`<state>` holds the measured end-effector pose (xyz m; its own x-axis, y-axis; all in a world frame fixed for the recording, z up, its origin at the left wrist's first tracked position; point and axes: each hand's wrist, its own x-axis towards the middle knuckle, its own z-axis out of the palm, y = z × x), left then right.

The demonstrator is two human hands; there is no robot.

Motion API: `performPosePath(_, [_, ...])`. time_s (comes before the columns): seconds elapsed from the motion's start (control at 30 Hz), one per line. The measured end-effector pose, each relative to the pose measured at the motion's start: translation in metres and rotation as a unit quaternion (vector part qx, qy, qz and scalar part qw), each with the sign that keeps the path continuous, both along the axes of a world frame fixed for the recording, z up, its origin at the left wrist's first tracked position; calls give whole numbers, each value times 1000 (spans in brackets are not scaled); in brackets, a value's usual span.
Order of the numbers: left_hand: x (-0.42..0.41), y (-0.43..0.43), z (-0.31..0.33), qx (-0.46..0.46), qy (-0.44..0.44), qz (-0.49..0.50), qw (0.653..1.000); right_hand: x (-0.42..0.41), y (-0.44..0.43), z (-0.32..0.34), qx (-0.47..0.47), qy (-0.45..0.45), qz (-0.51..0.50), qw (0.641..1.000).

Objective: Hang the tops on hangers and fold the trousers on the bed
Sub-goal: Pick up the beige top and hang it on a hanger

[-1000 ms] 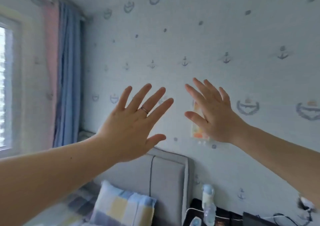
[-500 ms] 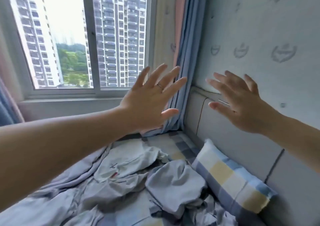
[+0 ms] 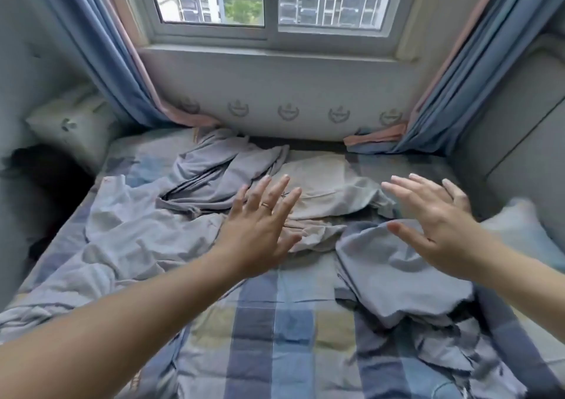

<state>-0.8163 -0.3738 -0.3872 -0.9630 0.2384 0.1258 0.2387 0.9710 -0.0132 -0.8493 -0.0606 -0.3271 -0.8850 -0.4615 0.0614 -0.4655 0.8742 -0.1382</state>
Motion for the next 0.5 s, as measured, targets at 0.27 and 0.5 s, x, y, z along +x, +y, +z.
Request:
performPosePath(0.27, [-9,-88,-235,36,-174,102,979,-66,-93,-230,20,-150,-36,988])
performPosePath(0.5, [-14,-151,-455,1,-288,156,945,-84,-190,-452,69,-223,27,972])
